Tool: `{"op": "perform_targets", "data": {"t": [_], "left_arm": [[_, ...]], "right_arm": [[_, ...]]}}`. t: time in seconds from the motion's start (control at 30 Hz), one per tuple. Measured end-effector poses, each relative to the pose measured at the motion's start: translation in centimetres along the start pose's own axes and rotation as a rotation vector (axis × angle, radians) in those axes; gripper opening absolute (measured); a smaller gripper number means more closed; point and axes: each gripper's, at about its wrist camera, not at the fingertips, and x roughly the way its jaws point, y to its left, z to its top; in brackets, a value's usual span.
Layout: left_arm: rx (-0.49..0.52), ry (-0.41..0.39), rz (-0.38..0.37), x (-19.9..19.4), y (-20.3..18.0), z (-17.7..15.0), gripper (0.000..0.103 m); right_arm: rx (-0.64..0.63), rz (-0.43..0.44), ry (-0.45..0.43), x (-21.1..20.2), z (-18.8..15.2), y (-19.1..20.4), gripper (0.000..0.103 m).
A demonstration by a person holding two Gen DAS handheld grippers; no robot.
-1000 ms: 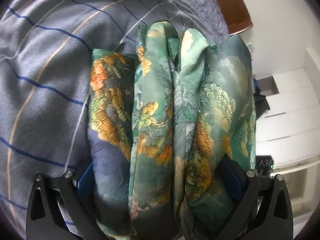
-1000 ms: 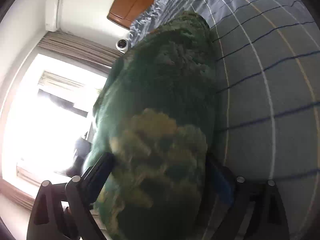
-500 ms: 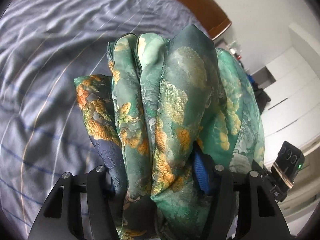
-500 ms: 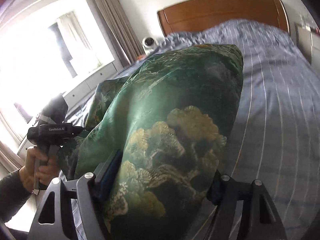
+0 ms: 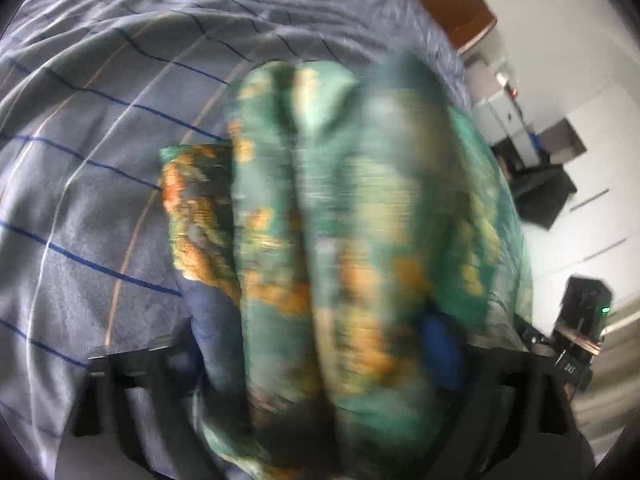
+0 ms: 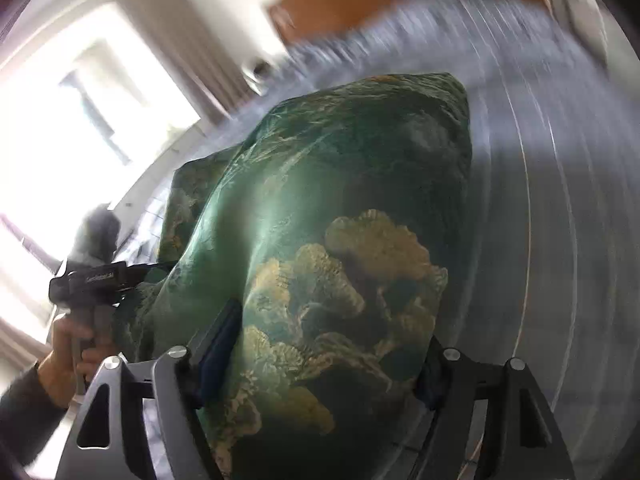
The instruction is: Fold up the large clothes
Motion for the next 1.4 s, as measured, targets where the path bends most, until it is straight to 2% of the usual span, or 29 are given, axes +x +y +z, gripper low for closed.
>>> {"op": "perform_targets", "data": {"t": [0.03,0.07,0.13,0.17,0.23,0.33,0.4,0.47,0.53,0.57,0.63,0.67,0.77,0.87,0.97,1.17,1.4], "left_arm": [[0.015,-0.023,0.0,-0.5,0.0,-0.3,0.103],[0.029,-0.039,0.0,-1.2,-0.2,-0.4,0.103],[0.084,-0.085,0.043,-3.5,-1.2,-0.9,0.101],[0.112,-0.108,0.064,-4.5,-1.7,-1.1,0.101],[0.229,-0.196,0.148,-7.7,-3.5,-2.2,0.102],[0.329,-0.307,0.291,-10.8,-5.8,-4.3,0.102],[0.356,-0.404,0.403,-12.6,-7.4,-6.3,0.102],[0.358,-0.513,0.481,-14.8,-8.9,-8.8,0.102],[0.361,-0.597,0.512,-16.0,-10.7,-10.7,0.103],[0.363,-0.615,0.507,-16.5,-11.3,-11.1,0.103],[0.36,-0.612,0.482,-17.2,-12.7,-12.5,0.103],[0.359,-0.604,0.475,-17.4,-12.9,-13.0,0.103],[0.343,-0.596,0.496,-17.7,-14.4,-15.1,0.103],[0.358,-0.585,0.548,-17.2,-15.2,-17.1,0.103],[0.391,-0.572,0.589,-17.0,-16.0,-19.4,0.103],[0.37,-0.463,0.489,-17.3,-16.5,-22.2,0.103],[0.36,-0.446,0.493,-18.4,-17.1,-24.4,0.103]], "right_arm": [[0.055,0.009,0.008,0.7,-0.7,-1.3,0.088],[0.11,0.044,-0.022,0.6,-1.5,-2.4,0.092],[0.146,0.079,-0.069,-0.2,-1.8,-3.1,0.093],[0.153,0.071,-0.086,-0.8,-1.9,-3.0,0.093],[0.143,0.046,-0.115,-2.1,-2.1,-2.8,0.093],[0.04,-0.053,-0.196,-5.7,-3.2,-1.1,0.093],[-0.043,-0.144,-0.246,-8.4,-4.2,0.5,0.093],[-0.115,-0.207,-0.317,-11.4,-5.9,2.7,0.093],[-0.168,-0.263,-0.39,-14.0,-7.0,4.7,0.093],[-0.199,-0.293,-0.433,-15.4,-7.8,5.8,0.093],[-0.258,-0.366,-0.509,-18.1,-9.6,8.1,0.094],[-0.279,-0.395,-0.537,-19.1,-10.3,8.9,0.098],[-0.284,-0.463,-0.587,-21.9,-13.3,10.9,0.102],[-0.243,-0.474,-0.529,-22.4,-14.5,11.3,0.102],[-0.192,-0.494,-0.511,-23.0,-16.1,11.8,0.102],[-0.173,-0.501,-0.419,-22.5,-19.7,13.4,0.102],[-0.214,-0.531,-0.356,-22.9,-22.1,15.2,0.103]]}}
